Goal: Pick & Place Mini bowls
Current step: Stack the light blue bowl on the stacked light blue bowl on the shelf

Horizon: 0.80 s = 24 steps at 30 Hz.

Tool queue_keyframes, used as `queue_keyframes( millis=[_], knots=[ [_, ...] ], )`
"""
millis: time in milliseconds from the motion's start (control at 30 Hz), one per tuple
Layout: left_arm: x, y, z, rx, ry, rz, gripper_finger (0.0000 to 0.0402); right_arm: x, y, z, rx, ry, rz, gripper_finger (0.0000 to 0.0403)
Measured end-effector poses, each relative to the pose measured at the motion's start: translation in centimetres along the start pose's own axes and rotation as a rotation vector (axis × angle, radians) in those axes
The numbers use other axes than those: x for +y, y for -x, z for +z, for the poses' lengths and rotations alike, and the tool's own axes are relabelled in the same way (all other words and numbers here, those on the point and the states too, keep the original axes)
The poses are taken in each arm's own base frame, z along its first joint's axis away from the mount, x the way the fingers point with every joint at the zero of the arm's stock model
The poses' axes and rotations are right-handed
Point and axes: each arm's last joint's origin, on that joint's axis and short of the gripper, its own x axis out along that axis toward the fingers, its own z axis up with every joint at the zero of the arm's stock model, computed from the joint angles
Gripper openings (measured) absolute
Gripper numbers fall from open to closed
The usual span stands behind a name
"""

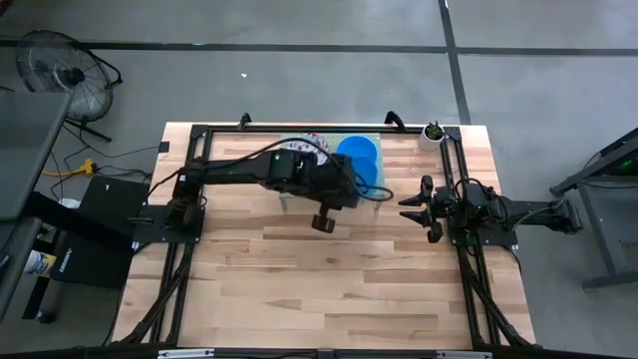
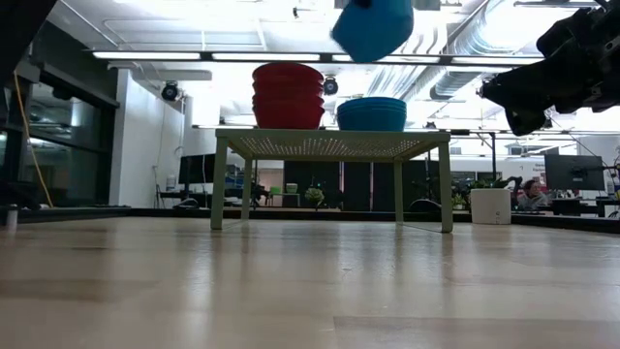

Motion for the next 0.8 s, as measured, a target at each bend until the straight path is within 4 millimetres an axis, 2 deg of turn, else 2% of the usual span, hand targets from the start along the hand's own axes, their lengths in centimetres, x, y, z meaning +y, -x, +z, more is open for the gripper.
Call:
queue_keyframes(
  millis=[133,233,533,667,800],
  knots=[
    [-0.5,1.3,-0.8,0.056,-0.012,-0.074,0.0000,0.0,0.0,0.0,0.003,0.000,-0.001,0.0134],
    [-1.3,1.5,-1.5,0.129,-0.056,-0.138,0.0000,0.0,0.0,0.0,0.003,0.000,0.000,0.0134],
    [-4.6,2.8,-1.5,0.136,-0.434,-0.275,0.0000,0.0,0.0,0.0,0.003,0.000,0.000,0.0134],
    [-5.6,3.1,-1.1,0.114,-0.589,-0.242,0.0000,0.0,0.0,0.0,0.003,0.000,0.000,0.0134],
    [-6.0,3.2,-0.9,0.097,-0.658,-0.249,0.0000,0.0,0.0,0.0,0.003,0.000,-0.001,0.0134]
  ],
)
